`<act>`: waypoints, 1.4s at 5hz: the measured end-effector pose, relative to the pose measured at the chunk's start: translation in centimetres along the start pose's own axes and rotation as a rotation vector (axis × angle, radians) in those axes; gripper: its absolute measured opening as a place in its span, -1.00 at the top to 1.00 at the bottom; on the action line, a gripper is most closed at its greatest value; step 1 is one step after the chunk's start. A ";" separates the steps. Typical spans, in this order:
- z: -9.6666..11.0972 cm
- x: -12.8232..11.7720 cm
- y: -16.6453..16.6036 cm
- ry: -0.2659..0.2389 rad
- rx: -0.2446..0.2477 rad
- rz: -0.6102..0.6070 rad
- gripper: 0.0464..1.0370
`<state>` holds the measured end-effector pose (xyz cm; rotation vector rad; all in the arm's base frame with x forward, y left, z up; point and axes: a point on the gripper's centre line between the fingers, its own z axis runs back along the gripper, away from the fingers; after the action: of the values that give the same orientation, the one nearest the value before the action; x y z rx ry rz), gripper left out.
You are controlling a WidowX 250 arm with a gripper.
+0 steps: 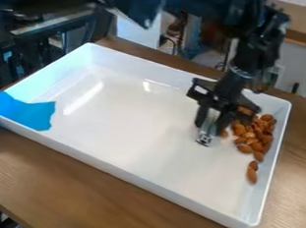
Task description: Sweep into pile
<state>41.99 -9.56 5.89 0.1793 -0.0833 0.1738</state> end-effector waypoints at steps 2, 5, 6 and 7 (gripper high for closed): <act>0.7 -1.1 -3.3 0.017 -0.038 -0.055 0.33; 6.9 -2.6 6.7 -0.029 -0.150 0.043 0.33; 6.8 -4.2 11.4 -0.056 -0.209 0.084 0.33; 4.1 -5.8 16.1 -0.042 -0.290 0.288 0.33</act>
<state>33.12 4.37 12.11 -0.1199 -0.1746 0.4424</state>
